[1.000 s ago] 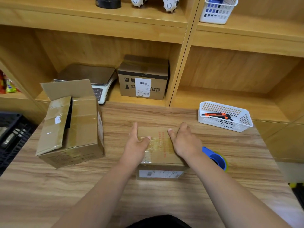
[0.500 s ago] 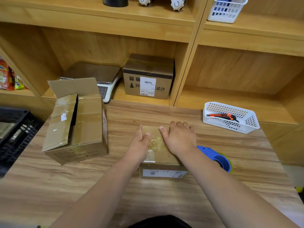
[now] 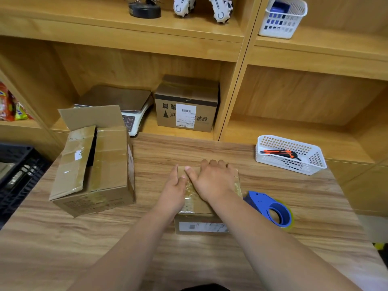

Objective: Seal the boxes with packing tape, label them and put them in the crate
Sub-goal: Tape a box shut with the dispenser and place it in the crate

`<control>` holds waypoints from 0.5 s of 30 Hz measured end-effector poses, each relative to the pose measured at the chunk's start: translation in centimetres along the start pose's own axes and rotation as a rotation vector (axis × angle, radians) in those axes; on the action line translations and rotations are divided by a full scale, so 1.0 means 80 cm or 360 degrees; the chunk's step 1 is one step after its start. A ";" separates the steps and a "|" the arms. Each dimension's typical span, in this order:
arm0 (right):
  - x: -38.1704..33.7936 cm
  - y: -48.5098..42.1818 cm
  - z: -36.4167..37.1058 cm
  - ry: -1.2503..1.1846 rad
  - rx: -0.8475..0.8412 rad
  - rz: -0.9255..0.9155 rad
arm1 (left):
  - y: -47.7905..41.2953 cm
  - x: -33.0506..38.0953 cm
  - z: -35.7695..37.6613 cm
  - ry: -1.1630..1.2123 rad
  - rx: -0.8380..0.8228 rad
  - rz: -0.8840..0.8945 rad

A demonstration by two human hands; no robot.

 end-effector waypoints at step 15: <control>-0.012 0.006 0.005 -0.0056 0.0071 -0.0210 | 0.000 -0.001 0.004 -0.0122 0.0110 0.0071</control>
Point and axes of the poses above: each hand's wrist, its own y-axis away from the middle knuckle, its own z-axis out of the palm, x = y × z, the point moved 1 cm from there along -y, towards the middle knuckle, and after that the axes turned 13 degrees about -z, right-handed, at the moved point
